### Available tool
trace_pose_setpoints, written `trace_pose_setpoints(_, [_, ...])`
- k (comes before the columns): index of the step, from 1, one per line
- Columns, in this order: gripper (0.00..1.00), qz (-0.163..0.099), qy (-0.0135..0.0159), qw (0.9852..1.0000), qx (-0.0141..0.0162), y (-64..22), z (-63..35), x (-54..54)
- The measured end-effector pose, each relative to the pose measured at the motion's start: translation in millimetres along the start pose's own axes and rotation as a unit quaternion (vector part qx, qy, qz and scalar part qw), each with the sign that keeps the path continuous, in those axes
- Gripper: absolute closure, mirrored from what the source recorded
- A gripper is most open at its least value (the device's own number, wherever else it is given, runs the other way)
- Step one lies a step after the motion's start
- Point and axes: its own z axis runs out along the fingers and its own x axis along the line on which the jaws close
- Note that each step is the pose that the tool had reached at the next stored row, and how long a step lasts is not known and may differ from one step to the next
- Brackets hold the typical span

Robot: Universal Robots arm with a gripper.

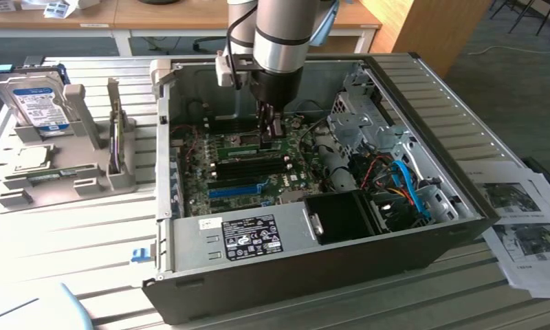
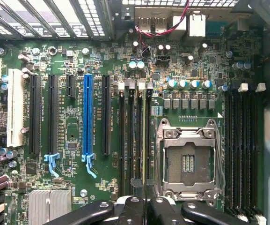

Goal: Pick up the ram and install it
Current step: 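Insert the ram into the slot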

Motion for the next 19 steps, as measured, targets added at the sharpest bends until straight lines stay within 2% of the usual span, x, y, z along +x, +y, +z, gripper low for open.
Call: trace_pose_setpoints(19, [0.89, 0.0, 0.0, 1.0, 0.0, -0.2, -0.2, 14.4])
